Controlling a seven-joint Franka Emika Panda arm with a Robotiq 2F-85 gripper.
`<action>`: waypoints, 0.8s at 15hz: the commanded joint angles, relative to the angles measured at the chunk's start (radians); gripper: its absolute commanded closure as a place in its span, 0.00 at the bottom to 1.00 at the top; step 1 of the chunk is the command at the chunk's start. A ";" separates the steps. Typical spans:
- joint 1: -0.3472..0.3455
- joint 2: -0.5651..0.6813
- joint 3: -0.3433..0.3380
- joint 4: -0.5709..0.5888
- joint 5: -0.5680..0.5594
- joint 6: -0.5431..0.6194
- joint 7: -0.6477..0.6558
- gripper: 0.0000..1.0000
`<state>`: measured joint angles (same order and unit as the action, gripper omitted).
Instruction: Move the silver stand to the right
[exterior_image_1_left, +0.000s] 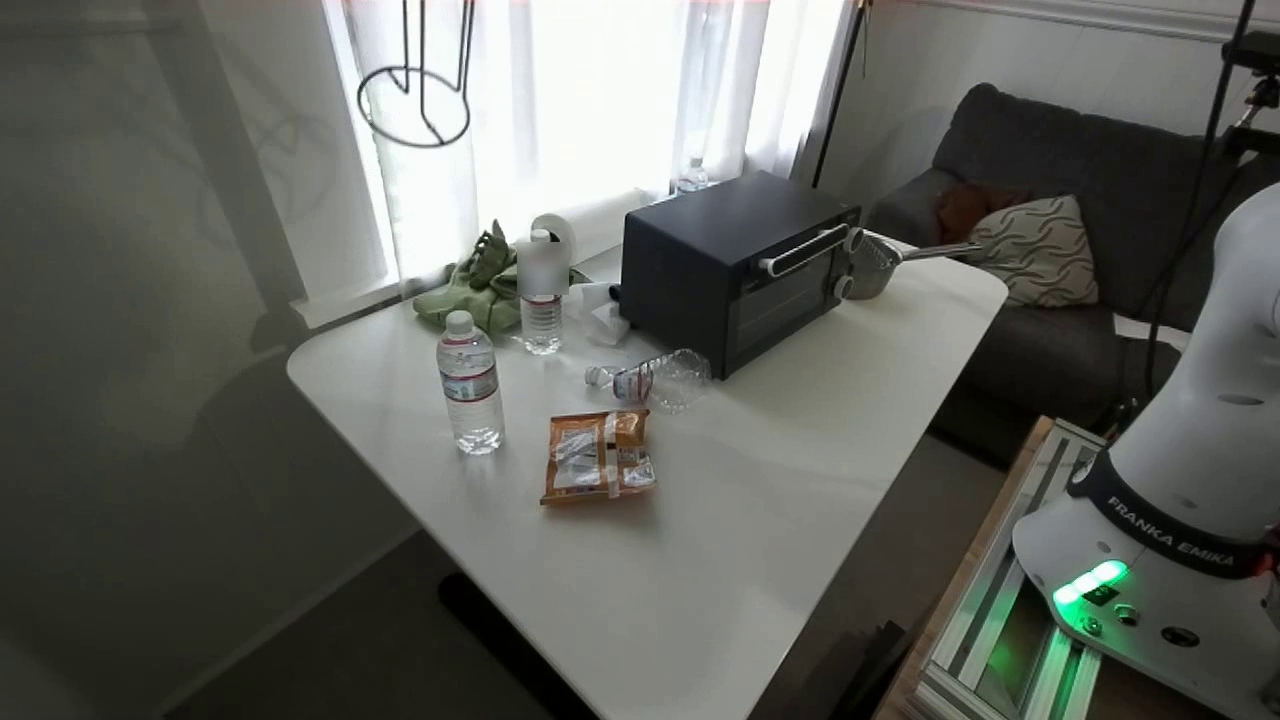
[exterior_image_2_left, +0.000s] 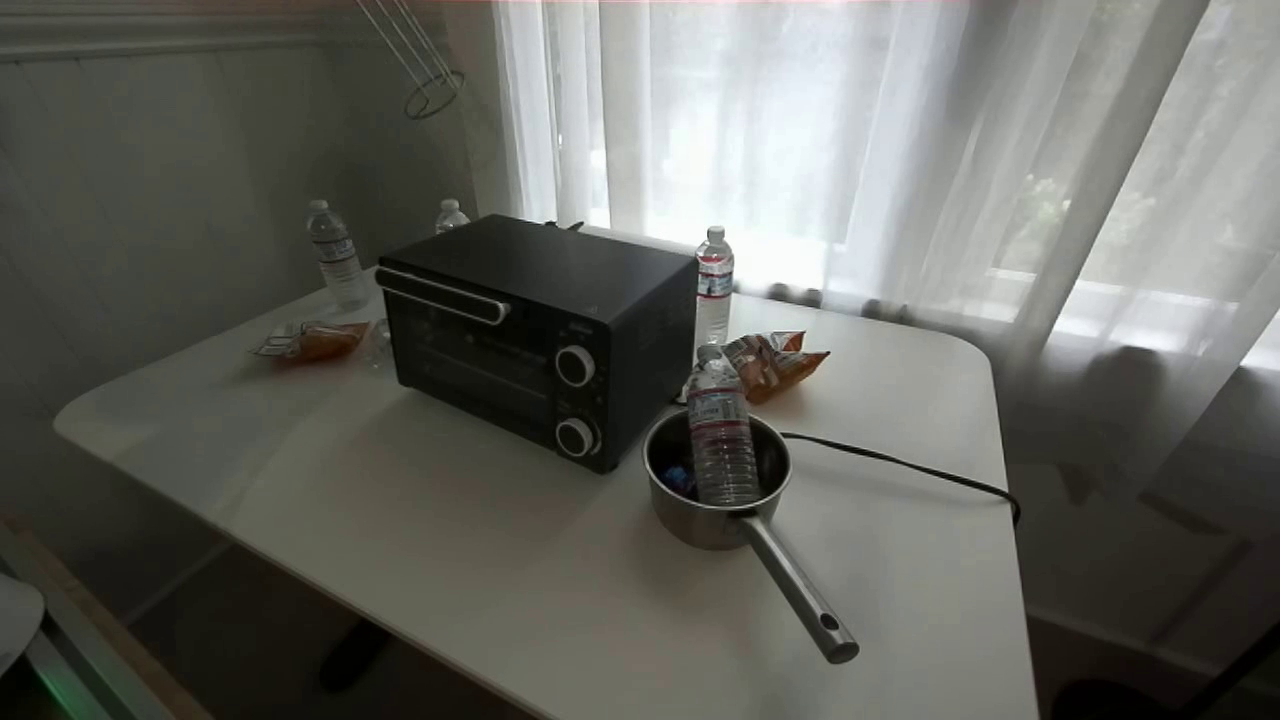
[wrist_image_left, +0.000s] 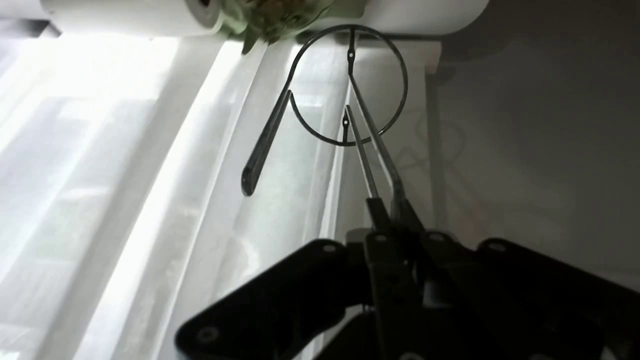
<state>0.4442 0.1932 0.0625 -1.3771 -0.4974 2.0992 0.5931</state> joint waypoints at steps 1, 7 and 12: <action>-0.029 -0.164 -0.049 -0.085 -0.117 0.054 0.032 0.98; -0.133 -0.376 -0.151 -0.177 -0.183 0.046 0.140 0.98; -0.349 -0.495 -0.197 -0.292 -0.055 0.059 0.114 0.98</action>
<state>0.2480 -0.2122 -0.1620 -1.5535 -0.6315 2.1126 0.6963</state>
